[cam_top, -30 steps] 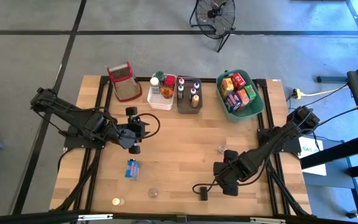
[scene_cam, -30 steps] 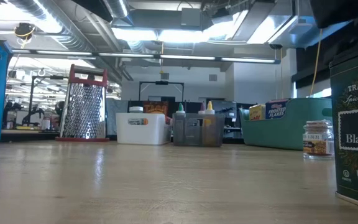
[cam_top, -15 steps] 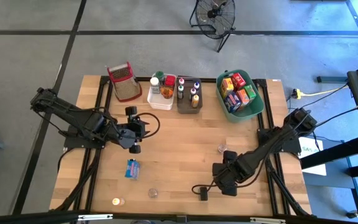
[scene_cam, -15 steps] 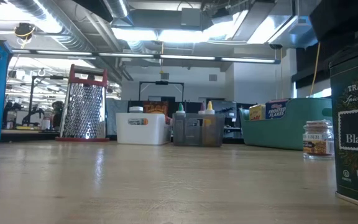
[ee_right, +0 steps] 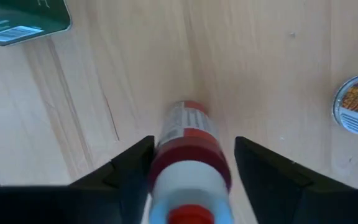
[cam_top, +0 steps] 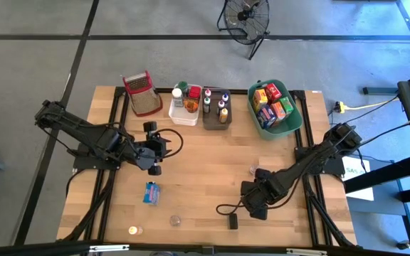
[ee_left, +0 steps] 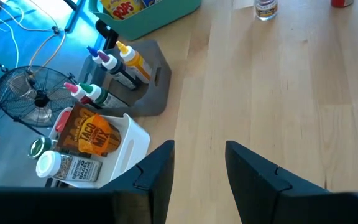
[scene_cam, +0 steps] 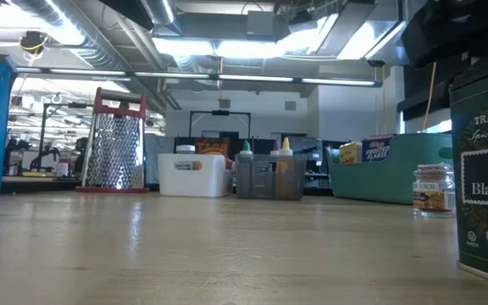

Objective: Pick & Place Kitchen Items
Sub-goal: Put the red food coloring bottle into the black bin

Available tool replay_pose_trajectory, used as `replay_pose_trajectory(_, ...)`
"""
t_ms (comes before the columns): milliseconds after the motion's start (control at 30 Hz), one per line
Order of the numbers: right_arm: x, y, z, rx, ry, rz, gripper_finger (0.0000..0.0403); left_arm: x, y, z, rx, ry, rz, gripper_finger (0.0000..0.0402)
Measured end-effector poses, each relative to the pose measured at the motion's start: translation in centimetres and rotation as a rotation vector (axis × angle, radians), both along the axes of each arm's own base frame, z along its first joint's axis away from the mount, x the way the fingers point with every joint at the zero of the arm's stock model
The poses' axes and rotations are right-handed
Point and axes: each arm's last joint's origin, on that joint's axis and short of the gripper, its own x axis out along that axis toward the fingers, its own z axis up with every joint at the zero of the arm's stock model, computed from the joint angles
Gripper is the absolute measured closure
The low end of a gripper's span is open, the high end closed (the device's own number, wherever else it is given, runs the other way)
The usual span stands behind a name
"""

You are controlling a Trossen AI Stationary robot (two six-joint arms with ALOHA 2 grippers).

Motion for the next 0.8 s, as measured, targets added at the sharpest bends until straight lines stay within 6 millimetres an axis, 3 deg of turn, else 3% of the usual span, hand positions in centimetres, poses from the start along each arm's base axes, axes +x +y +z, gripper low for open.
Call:
replay_pose_trajectory(233, 0.1, -0.2, 0.0, 0.006, 0.011, 0.038, 0.0265, -0.1, 0.0, 0.0, -0.002, 0.005, 0.005, 0.0263)
replay_pose_trajectory(400, -0.2, -0.9, 0.8, 0.006, 0.02, 0.034, 0.0266, -0.2, 0.1, -0.1, -0.022, 0.005, 0.03, 0.0263)
replay_pose_trajectory(600, 0.0, -2.9, 4.2, -0.077, -0.034, 0.057, 0.0266, -0.2, 0.1, -0.2, -0.062, -0.011, 0.064, 0.0263)
replay_pose_trajectory(800, 1.4, -5.1, 8.9, -0.158, -0.159, 0.249, 0.0258, 0.0, -0.6, -0.6, -0.089, -0.009, 0.075, 0.0263)
